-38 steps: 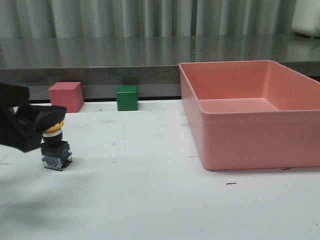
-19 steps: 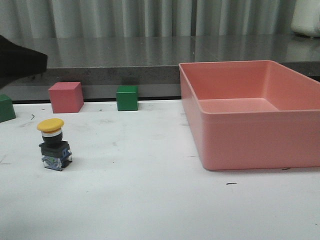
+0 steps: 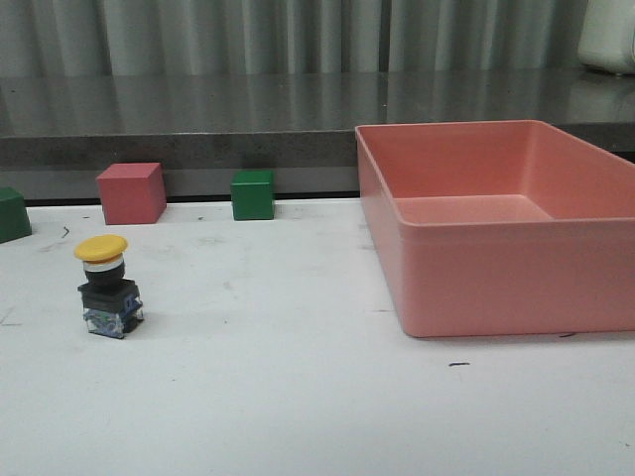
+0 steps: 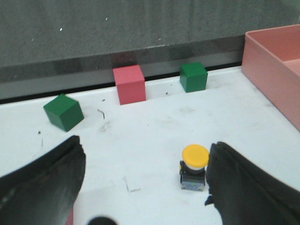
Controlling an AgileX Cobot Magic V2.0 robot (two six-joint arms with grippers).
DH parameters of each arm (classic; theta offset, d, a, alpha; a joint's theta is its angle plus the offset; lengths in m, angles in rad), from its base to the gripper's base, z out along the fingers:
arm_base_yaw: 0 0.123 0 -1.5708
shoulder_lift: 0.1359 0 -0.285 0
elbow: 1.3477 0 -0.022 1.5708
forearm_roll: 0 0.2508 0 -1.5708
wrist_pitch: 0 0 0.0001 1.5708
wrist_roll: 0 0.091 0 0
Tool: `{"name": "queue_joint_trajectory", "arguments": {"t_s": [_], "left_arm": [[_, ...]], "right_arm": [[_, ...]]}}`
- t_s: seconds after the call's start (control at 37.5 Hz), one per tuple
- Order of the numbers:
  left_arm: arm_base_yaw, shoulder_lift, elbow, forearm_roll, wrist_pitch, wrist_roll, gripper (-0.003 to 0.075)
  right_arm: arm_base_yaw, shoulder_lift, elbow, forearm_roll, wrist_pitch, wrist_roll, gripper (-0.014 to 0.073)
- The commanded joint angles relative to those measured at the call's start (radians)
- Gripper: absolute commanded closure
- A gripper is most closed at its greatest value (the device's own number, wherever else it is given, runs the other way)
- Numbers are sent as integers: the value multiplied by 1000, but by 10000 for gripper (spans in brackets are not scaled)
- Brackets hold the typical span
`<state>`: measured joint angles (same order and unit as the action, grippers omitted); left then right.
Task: Place and stand button with both arms
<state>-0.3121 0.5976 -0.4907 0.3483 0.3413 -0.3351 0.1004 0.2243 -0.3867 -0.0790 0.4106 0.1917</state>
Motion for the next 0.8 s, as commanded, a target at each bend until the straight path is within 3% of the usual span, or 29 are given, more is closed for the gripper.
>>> {"name": "queue_joint_trajectory", "arguments": {"t_s": [0.0, 0.11, 0.24, 0.32, 0.77], "left_arm": [[-4, -67, -36, -27, 50, -9, 271], [-4, -135, -36, -32, 87, -9, 413], [-4, -202, -36, -33, 92, -9, 650], [-4, -216, -36, -36, 90, -9, 739], [-4, -217, -36, -41, 88, -9, 740]], "right_arm": [[-7, 10, -24, -13, -76, -13, 663], [-7, 10, -24, -13, -76, -13, 663], [-7, 10, -24, -13, -76, -13, 663], [-7, 10, -24, -13, -76, -13, 663], [-7, 10, -24, -13, -76, -13, 663]]}}
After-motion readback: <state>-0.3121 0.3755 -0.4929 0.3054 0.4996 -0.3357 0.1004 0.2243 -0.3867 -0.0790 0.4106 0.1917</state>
